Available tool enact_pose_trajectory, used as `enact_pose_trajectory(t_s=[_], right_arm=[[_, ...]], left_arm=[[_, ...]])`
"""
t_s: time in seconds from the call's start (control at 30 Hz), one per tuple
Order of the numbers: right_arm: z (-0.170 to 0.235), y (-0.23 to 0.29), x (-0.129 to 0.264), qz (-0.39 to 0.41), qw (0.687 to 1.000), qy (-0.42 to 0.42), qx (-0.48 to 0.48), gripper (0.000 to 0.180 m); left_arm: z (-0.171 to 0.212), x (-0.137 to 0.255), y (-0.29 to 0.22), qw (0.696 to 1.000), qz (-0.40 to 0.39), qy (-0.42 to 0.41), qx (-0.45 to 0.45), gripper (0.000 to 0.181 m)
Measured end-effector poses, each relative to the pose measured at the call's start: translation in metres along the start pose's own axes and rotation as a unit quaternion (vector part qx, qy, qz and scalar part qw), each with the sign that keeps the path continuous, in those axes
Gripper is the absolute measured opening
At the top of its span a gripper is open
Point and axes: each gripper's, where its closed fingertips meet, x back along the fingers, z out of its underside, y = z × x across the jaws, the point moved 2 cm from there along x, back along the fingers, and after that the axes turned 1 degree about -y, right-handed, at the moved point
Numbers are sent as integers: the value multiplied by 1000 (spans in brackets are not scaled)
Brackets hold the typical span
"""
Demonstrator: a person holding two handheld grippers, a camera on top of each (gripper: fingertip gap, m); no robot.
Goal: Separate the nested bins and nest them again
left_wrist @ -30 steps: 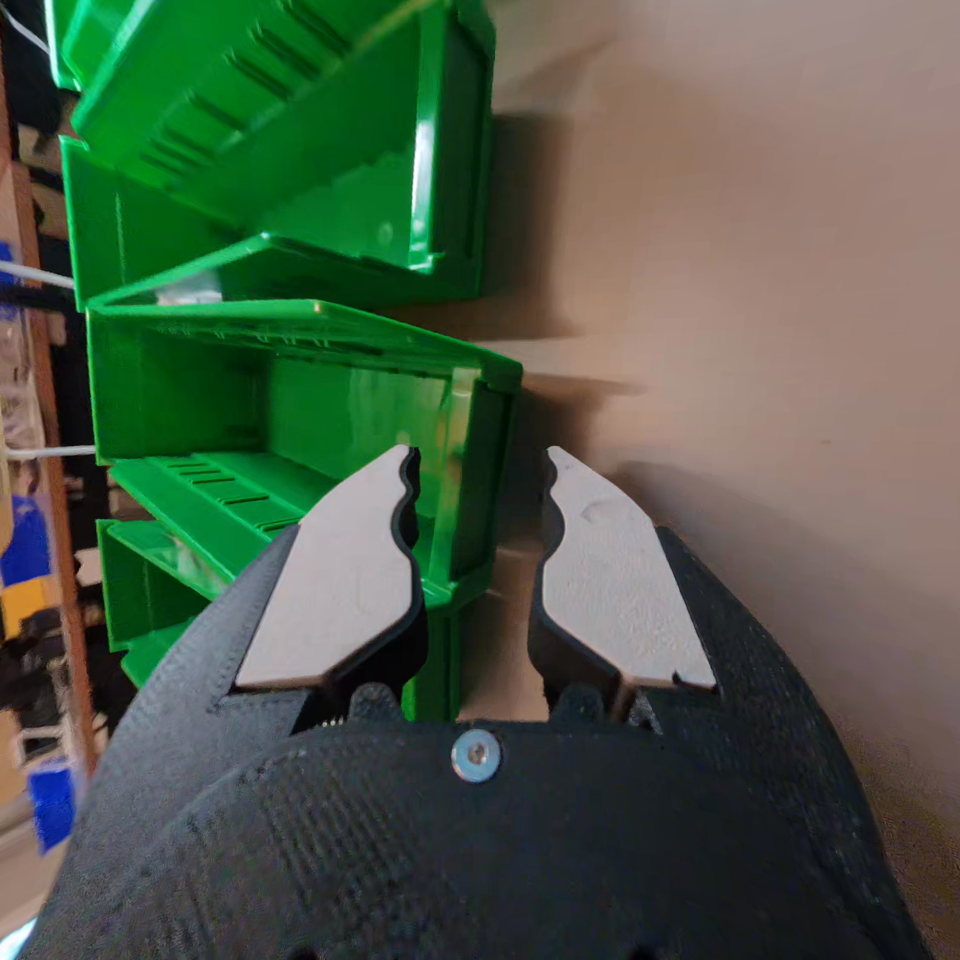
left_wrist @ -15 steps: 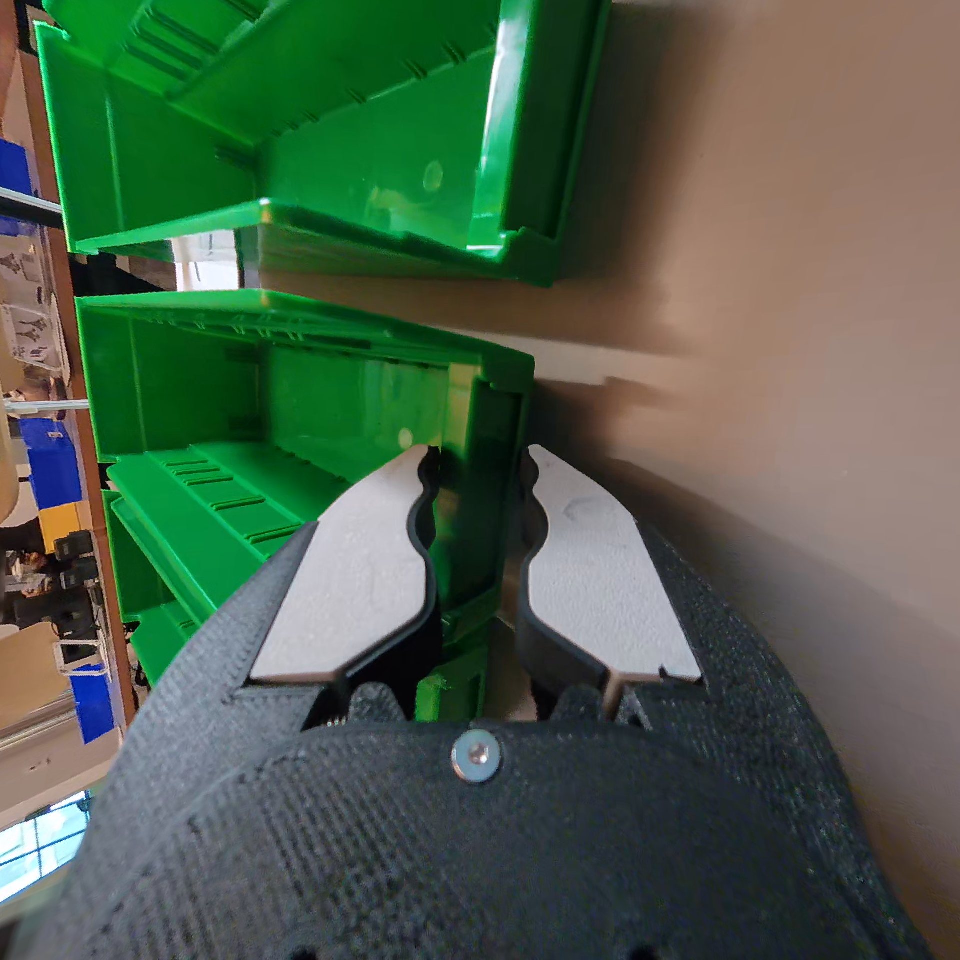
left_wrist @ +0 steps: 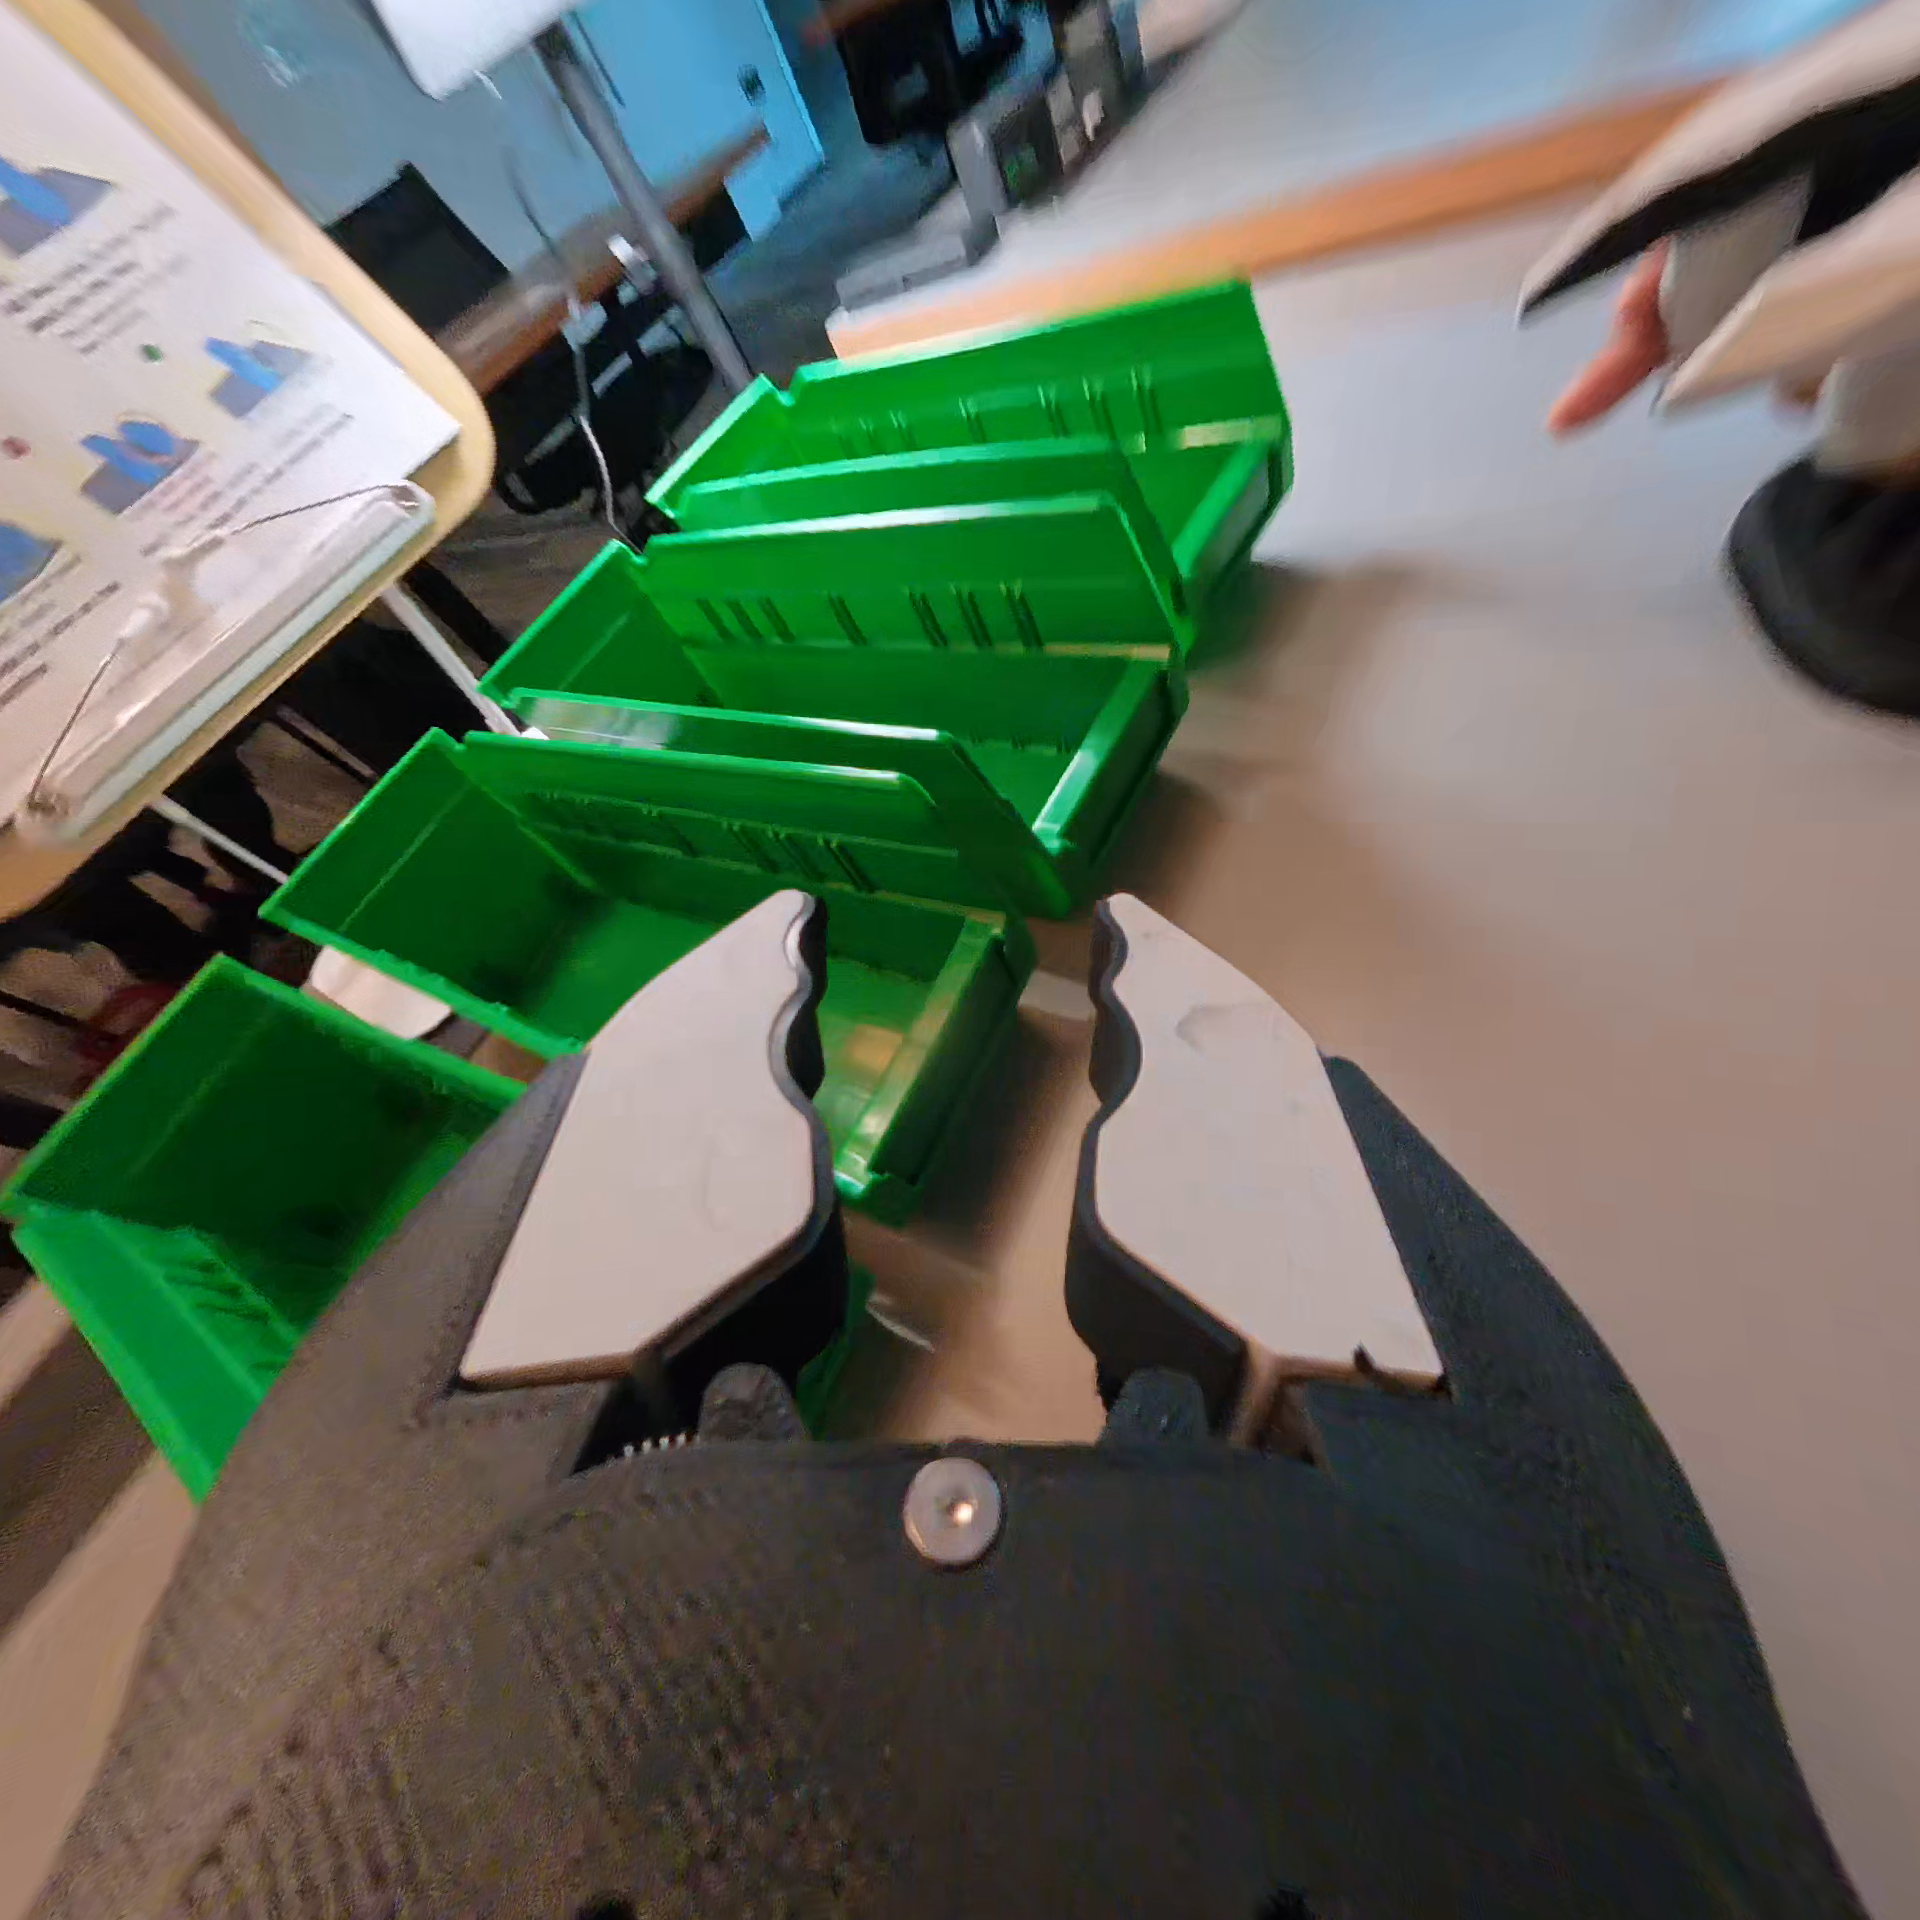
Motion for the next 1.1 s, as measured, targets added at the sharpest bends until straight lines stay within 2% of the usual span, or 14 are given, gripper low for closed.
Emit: enact_pose_trajectory(t_s=[0.17,0.4,0.6,0.77,0.9,1.1], right_arm=[[1,0,-2,3,1000,8,3,56],[2,-7,-11,-4,999,31,-10,57],[8,-36,-35,17,985,127,113,56],[27,-63,-65,-2,938,252,239,56],[47,-79,-82,-41,872,340,349,54],[66,-94,-95,-72,801,424,416,46]], left_arm=[[14,54,15,990,-25,-64,123,54],[73,102,19,979,-79,-51,180,60],[82,107,24,973,-89,-59,203,58],[81,101,17,978,-84,-51,183,57],[84,102,15,979,-86,-47,181,57],[84,102,17,978,-86,-49,186,55]])
